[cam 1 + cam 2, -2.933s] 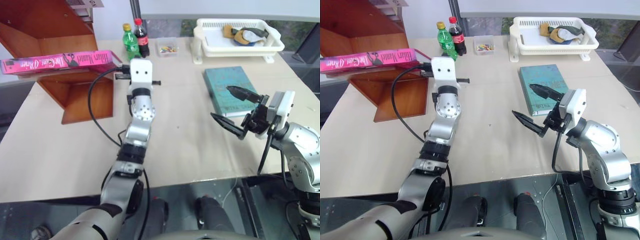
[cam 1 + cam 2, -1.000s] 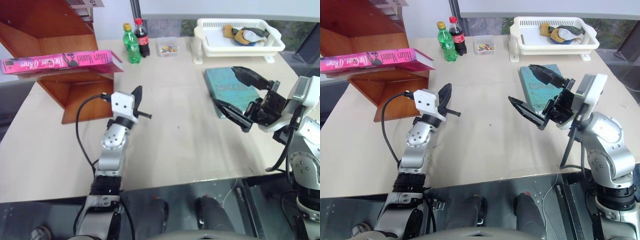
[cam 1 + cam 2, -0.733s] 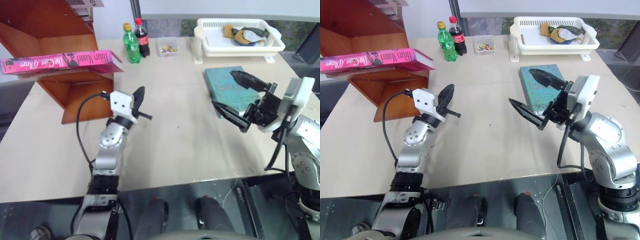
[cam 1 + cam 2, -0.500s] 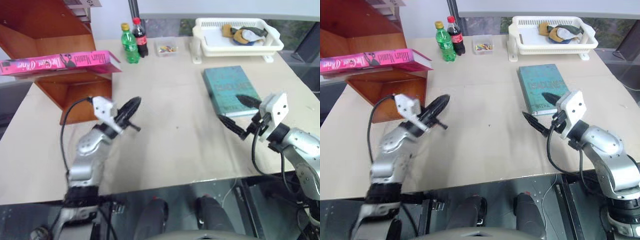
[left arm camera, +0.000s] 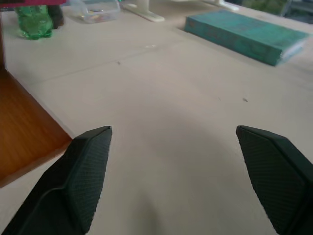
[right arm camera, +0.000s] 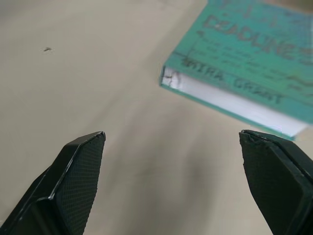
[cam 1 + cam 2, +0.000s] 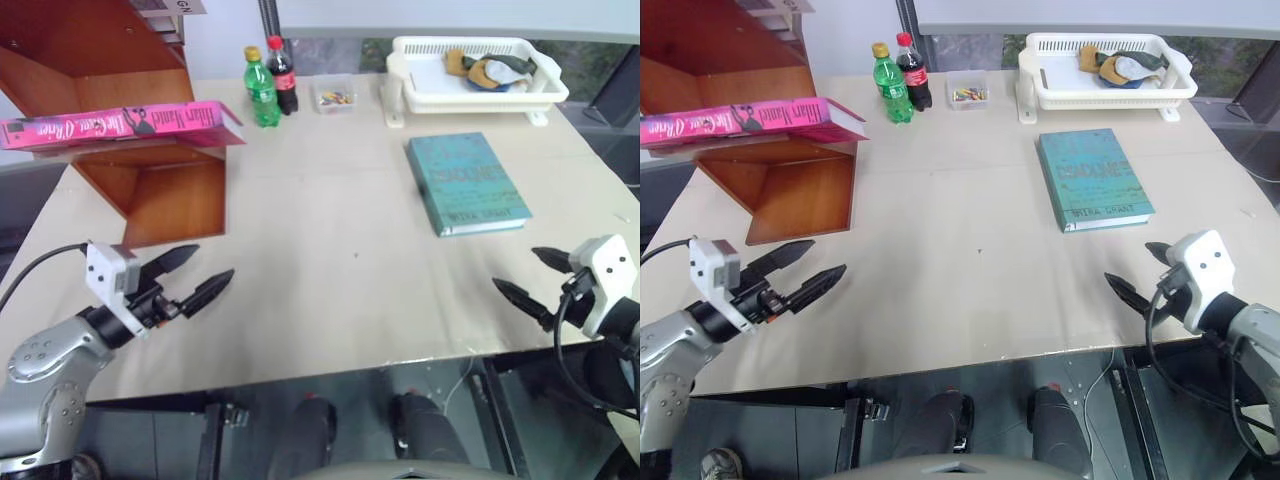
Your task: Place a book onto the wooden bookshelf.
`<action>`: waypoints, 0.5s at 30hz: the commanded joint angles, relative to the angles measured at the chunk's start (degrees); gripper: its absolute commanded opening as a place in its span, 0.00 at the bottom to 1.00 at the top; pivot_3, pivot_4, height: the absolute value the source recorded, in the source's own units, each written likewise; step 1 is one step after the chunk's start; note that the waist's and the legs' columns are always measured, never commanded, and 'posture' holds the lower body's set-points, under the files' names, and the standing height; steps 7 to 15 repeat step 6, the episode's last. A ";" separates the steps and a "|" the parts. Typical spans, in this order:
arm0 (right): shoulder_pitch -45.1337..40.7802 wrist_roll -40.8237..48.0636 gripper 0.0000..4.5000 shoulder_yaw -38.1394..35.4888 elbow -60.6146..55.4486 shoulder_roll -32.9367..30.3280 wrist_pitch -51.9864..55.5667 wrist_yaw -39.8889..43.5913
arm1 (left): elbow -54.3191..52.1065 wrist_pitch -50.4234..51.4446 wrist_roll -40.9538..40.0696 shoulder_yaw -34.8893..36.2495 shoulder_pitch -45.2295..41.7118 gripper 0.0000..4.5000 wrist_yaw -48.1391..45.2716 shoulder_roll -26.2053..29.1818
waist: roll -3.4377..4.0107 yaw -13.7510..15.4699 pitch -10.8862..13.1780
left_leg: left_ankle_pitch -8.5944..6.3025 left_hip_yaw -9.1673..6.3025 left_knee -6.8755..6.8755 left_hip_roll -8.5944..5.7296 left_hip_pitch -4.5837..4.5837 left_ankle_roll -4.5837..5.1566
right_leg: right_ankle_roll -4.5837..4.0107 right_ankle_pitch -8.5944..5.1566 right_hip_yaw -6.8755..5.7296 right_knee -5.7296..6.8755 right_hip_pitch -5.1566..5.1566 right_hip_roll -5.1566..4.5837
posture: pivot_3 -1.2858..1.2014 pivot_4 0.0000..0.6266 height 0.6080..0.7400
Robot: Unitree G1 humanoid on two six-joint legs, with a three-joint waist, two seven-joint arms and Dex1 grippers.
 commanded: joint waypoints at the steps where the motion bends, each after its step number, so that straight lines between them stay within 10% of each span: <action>1: -0.59 0.62 1.00 -2.61 -0.82 -1.01 -0.13 0.97 | -0.76 -0.83 -0.15 2.32 0.60 0.99 -1.91 0.91 | -0.01 0.07 0.00 | 0.00 0.00 0.00 0.00 -0.01 0.00 | 0.00 0.00 0.00 0.00 0.00 0.00 | 0.52 0.24 1.00; 15: -1.37 -0.20 1.00 -1.97 -0.07 -1.44 0.04 1.37 | -0.54 -0.95 1.10 2.03 0.25 0.99 -2.02 0.67 | -0.01 0.02 0.00 | 0.00 0.03 0.00 0.00 -0.01 0.00 | 0.01 0.00 0.02 -0.01 -0.01 0.00 | 0.52 0.24 1.00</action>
